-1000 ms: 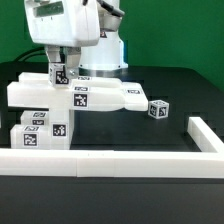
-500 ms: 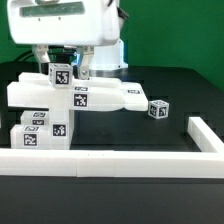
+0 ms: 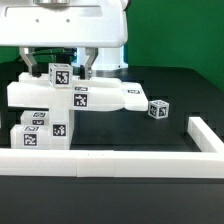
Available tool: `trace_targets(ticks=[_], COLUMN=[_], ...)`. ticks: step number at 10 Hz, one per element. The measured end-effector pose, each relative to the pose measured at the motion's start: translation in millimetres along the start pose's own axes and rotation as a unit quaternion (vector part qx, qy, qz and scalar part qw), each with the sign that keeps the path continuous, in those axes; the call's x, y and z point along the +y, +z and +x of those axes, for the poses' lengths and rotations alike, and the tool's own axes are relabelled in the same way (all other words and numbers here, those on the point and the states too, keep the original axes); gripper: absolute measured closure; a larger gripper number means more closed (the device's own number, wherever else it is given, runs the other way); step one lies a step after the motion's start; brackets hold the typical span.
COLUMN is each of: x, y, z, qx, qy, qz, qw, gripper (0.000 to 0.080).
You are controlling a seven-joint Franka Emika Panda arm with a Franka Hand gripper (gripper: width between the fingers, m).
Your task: Assemble chair
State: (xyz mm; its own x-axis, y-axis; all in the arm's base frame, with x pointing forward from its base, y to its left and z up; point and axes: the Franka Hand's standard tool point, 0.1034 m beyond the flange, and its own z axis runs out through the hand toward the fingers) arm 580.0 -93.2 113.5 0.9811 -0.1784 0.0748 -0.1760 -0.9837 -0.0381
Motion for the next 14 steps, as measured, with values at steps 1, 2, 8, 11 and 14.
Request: trace_targets(ticks=[1,2,8,11,14], x=[-0.5,-1.8,2.3,2.2,2.0], y=[0.1,0.5,1.5,1.8,2.5], z=[0.0,-0.2,-1.2,-1.4,-1.8], qx=[-0.001,-0.001,-0.003,-0.003,0.000], qy=[-0.036,-0.071,-0.130,-0.092,0.057], qz=[-0.004,-0.004,-0.003,-0.003,0.002], qw=[0.999,0.997,0.991,0.996,0.998], gripper=[0.0151,0.0151,0.0532,0.0531,0.0531])
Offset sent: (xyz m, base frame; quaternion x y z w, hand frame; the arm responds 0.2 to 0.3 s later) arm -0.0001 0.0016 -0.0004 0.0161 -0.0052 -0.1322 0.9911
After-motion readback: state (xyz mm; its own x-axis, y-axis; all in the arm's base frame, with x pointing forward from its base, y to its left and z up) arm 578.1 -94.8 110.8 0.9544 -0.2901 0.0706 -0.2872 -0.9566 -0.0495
